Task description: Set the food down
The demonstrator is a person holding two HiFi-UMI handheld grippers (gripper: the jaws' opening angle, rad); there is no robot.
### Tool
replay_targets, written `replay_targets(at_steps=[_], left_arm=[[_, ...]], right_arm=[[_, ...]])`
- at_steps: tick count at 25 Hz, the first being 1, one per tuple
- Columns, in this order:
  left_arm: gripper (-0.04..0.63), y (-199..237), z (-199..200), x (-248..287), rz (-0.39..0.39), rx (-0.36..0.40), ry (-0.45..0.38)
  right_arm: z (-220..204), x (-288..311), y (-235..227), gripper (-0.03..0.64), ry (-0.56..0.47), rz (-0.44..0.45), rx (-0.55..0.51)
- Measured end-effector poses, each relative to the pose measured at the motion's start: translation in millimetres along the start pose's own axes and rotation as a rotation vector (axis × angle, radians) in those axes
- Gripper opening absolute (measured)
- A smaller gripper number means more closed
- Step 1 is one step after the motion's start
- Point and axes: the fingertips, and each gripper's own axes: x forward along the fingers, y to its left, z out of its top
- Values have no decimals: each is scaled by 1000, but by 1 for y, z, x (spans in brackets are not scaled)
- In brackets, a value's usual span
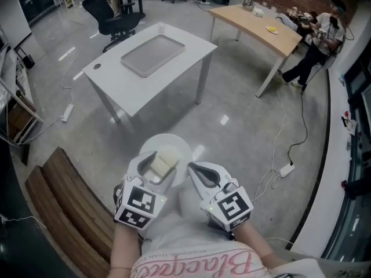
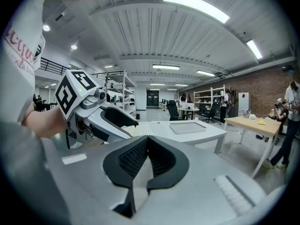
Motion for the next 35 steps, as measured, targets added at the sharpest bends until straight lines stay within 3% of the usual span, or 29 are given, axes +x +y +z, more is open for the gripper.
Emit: replay_targets(at_steps=[13, 35], left_arm=[[259, 57, 19, 48, 42, -23, -8], [259, 208, 88, 166, 188, -72, -3]], right_arm=[[14, 62, -48, 2, 8, 38, -51], [76, 195, -197, 2, -24, 158, -92]])
